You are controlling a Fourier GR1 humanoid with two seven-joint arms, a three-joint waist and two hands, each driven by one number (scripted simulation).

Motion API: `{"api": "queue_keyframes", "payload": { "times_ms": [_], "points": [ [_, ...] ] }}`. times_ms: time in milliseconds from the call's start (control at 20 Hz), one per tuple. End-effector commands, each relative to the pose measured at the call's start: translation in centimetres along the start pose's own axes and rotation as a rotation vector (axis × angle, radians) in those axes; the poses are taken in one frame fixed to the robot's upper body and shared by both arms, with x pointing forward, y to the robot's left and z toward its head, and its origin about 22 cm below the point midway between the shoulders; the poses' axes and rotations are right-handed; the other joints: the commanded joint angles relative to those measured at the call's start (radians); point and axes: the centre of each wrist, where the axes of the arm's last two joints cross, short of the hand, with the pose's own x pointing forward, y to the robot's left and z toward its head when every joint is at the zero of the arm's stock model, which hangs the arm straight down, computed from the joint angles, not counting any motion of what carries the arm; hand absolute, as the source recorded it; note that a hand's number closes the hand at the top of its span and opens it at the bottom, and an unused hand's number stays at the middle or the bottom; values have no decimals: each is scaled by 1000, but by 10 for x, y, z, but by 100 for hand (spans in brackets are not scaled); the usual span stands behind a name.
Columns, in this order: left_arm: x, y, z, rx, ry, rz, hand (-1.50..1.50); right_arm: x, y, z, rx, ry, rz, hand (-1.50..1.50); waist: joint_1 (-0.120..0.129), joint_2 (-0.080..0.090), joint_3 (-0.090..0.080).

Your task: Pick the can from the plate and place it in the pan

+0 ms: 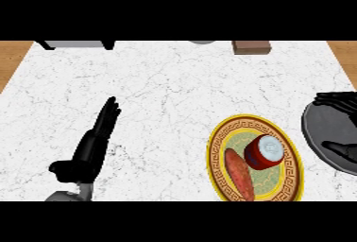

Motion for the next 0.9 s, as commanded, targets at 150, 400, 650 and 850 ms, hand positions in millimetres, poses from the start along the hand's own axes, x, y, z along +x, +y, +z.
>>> {"api": "queue_keyframes", "payload": {
  "times_ms": [150, 400, 650, 850],
  "points": [
    [8, 0, -8, -19, -23, 23, 0, 17, -27, 13, 130, -10, 234, -150, 4, -1, 1],
    [-3, -6, 2, -35, -33, 12, 0, 34, -22, -27, 245, 60, 366, -150, 20, 2, 1],
    [13, 4, -4, -37, -31, 26, 0, 54, 6, -55, 373, 151, 486, -150, 18, -1, 0],
    [-1, -6, -3, -27, -27, 32, 0, 43, 41, -65, 543, 227, 645, -150, 19, 1, 0]
  ]
}}
